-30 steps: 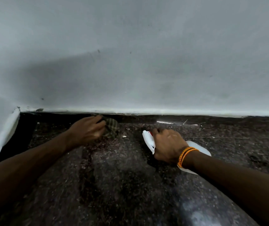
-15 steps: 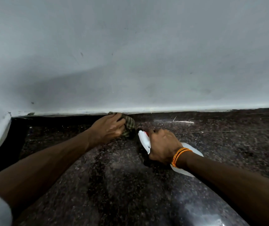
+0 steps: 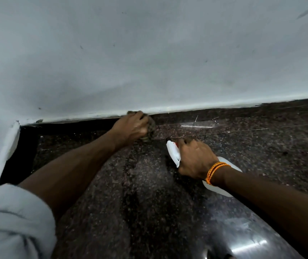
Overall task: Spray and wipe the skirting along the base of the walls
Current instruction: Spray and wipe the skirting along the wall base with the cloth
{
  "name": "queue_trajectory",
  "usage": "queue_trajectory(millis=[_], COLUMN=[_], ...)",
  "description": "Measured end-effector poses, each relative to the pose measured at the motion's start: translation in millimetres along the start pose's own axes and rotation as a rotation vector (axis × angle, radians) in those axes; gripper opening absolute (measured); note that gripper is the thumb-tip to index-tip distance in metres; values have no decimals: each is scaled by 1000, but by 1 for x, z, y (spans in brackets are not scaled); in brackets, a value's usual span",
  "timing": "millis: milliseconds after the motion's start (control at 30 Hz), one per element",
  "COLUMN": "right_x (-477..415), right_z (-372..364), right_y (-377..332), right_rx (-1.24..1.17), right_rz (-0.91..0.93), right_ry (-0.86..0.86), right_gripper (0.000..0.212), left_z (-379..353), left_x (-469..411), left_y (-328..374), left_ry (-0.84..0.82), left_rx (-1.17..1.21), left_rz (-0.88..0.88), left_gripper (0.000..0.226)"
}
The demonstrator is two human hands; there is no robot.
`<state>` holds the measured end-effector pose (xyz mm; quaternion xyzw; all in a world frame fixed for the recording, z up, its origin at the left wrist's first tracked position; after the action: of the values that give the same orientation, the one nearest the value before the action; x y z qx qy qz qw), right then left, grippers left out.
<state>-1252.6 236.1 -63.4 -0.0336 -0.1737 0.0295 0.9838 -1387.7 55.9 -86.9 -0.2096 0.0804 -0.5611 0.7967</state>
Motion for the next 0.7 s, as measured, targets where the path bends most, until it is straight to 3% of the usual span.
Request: queue_trajectory(millis=[200,300,500,700], right_x=[9,14,13,-6], right_z=[0,8,0,9], right_y=[40,57,64,42], right_rx=[-23,-50,-44,-89], right_rz=[-158,-222,-225,-188], right_ry=[35,43,29,46], right_gripper=[48,50,53,57], left_z=[28,11,-42,-40], left_x=[-95,-65,47,48], left_y=[38,28,-24,-26], left_ry=[151,147,188,135], left_rx=[-27,1,27,41], left_rz=[-227,-207,-138,-113], left_gripper=[7,6,26,29])
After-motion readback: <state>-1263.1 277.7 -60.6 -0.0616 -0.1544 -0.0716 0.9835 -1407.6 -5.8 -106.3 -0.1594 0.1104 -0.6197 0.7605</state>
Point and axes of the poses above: each hand's wrist, its own x-axis away from the middle knuckle, its own z-axis out of the back of the hand, y = z × x, the point moved 2 cm from there along -x, towards the middle knuckle, and after that the axes turned 4 degrees about x, right-handed, at the moved point
